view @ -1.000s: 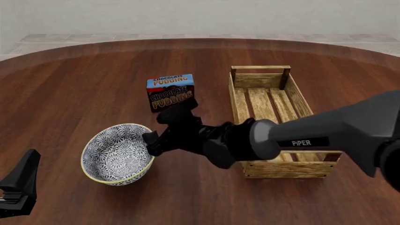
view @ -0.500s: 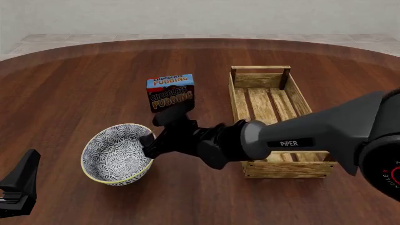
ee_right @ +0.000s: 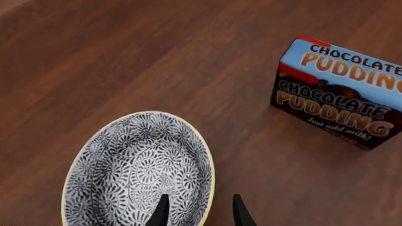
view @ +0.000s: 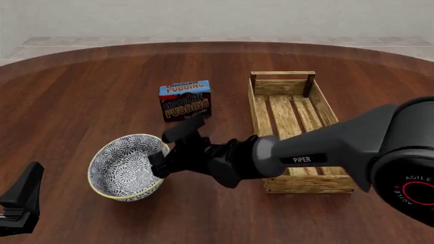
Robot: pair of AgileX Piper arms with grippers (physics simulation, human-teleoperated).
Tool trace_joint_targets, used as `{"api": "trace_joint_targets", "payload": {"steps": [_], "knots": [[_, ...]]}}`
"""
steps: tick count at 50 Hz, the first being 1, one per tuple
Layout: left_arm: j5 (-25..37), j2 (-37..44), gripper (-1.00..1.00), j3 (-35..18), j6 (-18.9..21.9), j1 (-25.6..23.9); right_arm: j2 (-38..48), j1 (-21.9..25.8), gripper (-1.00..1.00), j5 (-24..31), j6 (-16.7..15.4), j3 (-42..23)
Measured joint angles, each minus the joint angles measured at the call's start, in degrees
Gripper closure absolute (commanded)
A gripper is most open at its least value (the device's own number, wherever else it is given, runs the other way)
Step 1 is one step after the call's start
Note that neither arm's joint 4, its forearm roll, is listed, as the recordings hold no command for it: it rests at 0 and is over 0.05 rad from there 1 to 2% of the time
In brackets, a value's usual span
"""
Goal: Pick up the bowl on the left and put it in the tray.
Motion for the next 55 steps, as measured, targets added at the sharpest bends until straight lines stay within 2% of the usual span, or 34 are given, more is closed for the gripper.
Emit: {"api": "trace_joint_targets", "payload": {"steps": [24, 42, 43, 55], "knots": [[0.0, 0.0, -1.0, 0.0, 0.0, 0.0, 1.7, -0.3, -1.0, -0.2, 1.0, -1.7], [0.0, 0.0, -1.0, 0.0, 0.0, 0.0, 3.1, 0.1, -1.0, -0.3, 2.9, -3.2], [0.0, 0.0, -1.0, 0.0, 0.0, 0.0, 3.1, 0.2, 1.0, -0.3, 3.0, -3.2], [0.0, 0.0, -1.0, 0.0, 0.0, 0.0, 3.7, 0.4, 1.0, 0.0, 3.6, -3.5]]}}
